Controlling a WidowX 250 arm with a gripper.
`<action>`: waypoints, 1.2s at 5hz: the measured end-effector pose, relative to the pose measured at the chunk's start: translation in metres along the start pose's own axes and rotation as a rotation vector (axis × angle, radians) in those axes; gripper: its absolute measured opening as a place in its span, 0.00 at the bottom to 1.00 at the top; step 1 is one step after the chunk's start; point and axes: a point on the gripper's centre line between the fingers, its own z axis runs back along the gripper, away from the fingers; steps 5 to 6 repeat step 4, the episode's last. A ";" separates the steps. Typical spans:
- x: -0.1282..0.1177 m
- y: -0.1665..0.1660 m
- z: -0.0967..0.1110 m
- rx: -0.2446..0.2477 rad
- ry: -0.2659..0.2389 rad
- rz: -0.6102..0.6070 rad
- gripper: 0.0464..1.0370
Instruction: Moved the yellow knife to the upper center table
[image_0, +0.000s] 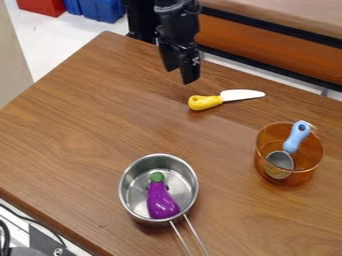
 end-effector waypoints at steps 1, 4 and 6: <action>-0.020 0.008 0.017 0.107 -0.039 0.135 0.96; -0.113 0.039 0.031 0.297 -0.024 0.243 0.96; -0.113 0.039 0.031 0.297 -0.024 0.243 0.96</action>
